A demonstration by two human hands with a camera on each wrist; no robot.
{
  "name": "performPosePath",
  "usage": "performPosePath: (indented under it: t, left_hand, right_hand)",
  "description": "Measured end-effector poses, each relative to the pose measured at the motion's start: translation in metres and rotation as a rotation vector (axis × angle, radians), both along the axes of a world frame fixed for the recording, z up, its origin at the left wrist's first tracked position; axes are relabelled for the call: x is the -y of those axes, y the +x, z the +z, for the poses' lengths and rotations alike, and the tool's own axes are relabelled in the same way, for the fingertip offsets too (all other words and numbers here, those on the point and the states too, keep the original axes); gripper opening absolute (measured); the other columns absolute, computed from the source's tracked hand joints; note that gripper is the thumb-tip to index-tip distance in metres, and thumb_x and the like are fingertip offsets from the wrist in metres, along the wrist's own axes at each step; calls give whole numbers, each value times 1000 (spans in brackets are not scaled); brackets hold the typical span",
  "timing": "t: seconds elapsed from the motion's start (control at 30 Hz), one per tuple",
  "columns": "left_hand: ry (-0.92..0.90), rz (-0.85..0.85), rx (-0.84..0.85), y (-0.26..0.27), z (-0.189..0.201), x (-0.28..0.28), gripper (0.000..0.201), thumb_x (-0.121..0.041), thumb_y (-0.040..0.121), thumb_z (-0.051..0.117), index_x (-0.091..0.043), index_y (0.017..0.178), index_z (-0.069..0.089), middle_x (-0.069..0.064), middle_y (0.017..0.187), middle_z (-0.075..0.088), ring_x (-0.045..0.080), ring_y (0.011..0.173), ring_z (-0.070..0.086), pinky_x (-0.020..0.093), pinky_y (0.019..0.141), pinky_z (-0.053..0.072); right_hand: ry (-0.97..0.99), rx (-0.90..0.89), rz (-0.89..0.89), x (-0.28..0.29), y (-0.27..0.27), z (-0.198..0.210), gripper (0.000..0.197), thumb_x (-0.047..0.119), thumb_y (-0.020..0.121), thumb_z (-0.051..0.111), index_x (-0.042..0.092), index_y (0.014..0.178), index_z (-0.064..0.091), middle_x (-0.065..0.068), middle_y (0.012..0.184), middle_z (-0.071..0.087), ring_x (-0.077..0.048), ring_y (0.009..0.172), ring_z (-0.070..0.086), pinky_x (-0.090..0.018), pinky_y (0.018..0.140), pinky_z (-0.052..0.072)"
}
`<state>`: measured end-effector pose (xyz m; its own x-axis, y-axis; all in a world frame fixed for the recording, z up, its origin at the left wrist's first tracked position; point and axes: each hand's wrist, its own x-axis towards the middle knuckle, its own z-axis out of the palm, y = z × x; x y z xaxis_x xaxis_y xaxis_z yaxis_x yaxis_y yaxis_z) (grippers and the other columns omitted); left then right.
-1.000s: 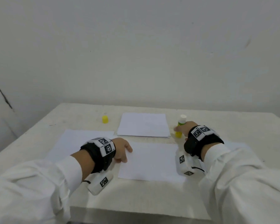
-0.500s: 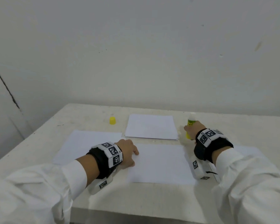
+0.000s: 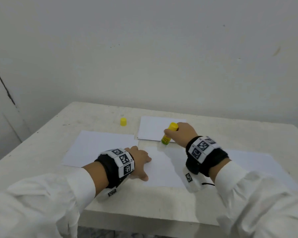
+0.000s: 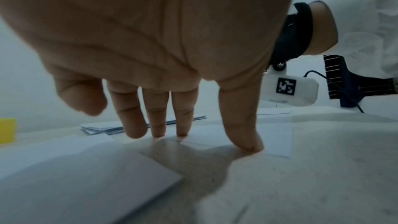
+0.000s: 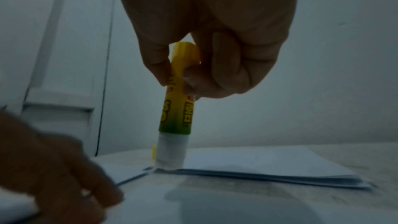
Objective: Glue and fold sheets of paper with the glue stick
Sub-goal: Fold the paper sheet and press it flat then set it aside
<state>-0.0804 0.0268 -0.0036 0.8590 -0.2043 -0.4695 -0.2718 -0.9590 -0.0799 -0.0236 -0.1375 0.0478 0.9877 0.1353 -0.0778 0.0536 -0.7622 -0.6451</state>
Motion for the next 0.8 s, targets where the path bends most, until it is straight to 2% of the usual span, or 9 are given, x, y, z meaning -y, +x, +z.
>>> performPosePath:
  t: [0.2, 0.5, 0.67, 0.8]
  left_hand:
    - [-17, -18, 15, -3, -1, -4, 79, -60, 85, 55, -31, 150, 22, -3, 156, 18, 26, 138, 22, 42, 107, 29]
    - [-15, -43, 63, -4, -4, -3, 75, -60, 83, 57, -27, 146, 31, 2, 145, 36, 27, 130, 33, 43, 101, 36]
    - [8, -31, 66, 0, -6, -2, 81, -64, 79, 59, -28, 146, 30, 0, 143, 38, 27, 129, 34, 43, 102, 35]
    - [5, -47, 69, 1, -6, -5, 79, -66, 78, 58, -23, 141, 37, 0, 145, 36, 27, 128, 35, 47, 102, 35]
  right_hand:
    - [-114, 5, 22, -52, 2, -17, 30, 34, 86, 57, 16, 70, 38, 2, 71, 43, -18, 71, 46, -24, 51, 31]
    - [-277, 9, 63, -65, 5, -24, 35, 33, 89, 55, 16, 67, 34, 2, 69, 38, -20, 77, 45, -23, 49, 27]
    - [-328, 35, 46, -50, 2, -22, 25, 32, 90, 55, 10, 86, 43, 3, 70, 37, -21, 81, 45, -25, 56, 32]
    - [-356, 30, -34, -25, 3, -21, 33, 32, 89, 56, 13, 70, 36, 2, 68, 37, -16, 66, 42, -23, 49, 25]
